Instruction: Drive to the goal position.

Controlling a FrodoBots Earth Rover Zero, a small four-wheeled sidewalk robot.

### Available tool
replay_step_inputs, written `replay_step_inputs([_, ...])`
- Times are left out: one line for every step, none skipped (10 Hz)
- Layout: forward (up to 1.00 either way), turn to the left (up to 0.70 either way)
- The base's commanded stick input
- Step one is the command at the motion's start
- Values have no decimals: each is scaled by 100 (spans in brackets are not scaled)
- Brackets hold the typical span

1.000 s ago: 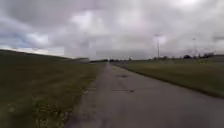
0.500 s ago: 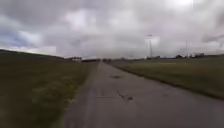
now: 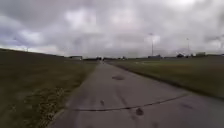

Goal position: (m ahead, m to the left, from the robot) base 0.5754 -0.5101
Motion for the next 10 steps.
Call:
replay_step_inputs([100, 1])
replay_step_inputs([100, 1])
replay_step_inputs([100, 1])
replay_step_inputs([100, 1])
replay_step_inputs([100, 1])
replay_step_inputs([100, 1])
replay_step_inputs([100, 1])
replay_step_inputs([100, 1])
replay_step_inputs([100, 1])
replay_step_inputs([100, 1])
